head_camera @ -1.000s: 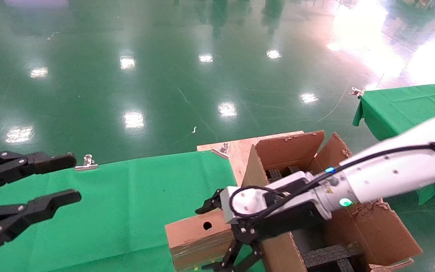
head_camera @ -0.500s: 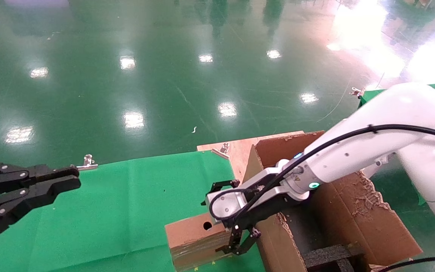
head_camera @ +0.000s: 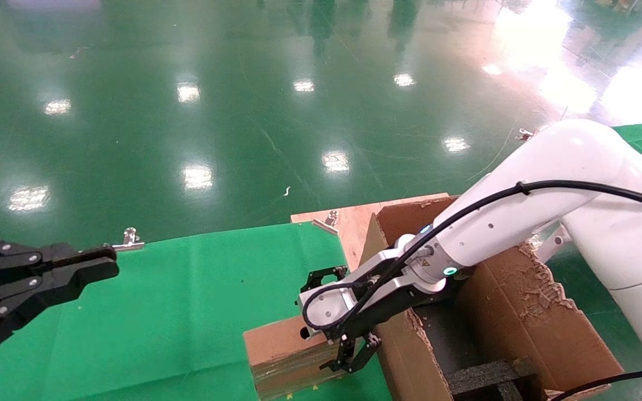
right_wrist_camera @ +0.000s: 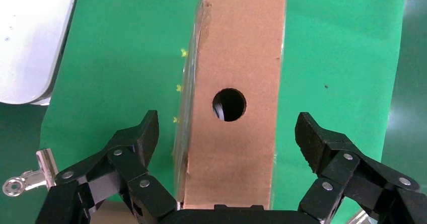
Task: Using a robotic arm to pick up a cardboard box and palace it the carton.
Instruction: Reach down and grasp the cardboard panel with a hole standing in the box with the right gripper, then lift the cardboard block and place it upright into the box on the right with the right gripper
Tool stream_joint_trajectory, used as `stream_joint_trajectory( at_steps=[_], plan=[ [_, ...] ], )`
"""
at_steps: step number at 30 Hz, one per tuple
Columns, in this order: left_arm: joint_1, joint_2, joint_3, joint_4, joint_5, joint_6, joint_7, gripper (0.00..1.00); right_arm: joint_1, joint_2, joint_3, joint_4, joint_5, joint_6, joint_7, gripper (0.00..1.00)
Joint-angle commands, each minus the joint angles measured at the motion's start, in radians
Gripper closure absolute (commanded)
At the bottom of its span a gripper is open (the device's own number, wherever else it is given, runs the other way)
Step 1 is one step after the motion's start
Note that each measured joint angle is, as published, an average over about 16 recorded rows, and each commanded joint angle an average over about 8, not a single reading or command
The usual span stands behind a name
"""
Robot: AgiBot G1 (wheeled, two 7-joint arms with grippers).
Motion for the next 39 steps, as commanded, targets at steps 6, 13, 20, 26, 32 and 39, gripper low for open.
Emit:
stream_joint_trajectory(
  at_steps=[6, 13, 20, 26, 32, 39],
  plan=[
    [0.0, 0.0, 0.0, 0.0, 0.0, 0.0, 0.0, 0.0, -0.002, 0.002, 0.002, 0.002, 0.002, 0.0, 0.001, 1.0],
    [0.0, 0.0, 0.0, 0.0, 0.0, 0.0, 0.0, 0.0, -0.004, 0.005, 0.005, 0.005, 0.003, 0.0, 0.003, 1.0],
    [0.0, 0.0, 0.0, 0.0, 0.0, 0.0, 0.0, 0.0, -0.006, 0.007, 0.006, 0.006, 0.004, -0.001, 0.004, 1.0],
    [0.0, 0.0, 0.0, 0.0, 0.0, 0.0, 0.0, 0.0, -0.006, 0.007, 0.007, 0.007, 0.005, -0.001, 0.005, 1.0],
    [0.0, 0.0, 0.0, 0.0, 0.0, 0.0, 0.0, 0.0, -0.004, 0.009, 0.009, 0.003, 0.011, -0.001, 0.006, 1.0],
    [0.0, 0.0, 0.0, 0.0, 0.0, 0.0, 0.0, 0.0, 0.071, 0.023, 0.011, -0.054, 0.047, -0.018, -0.025, 1.0]
  ],
)
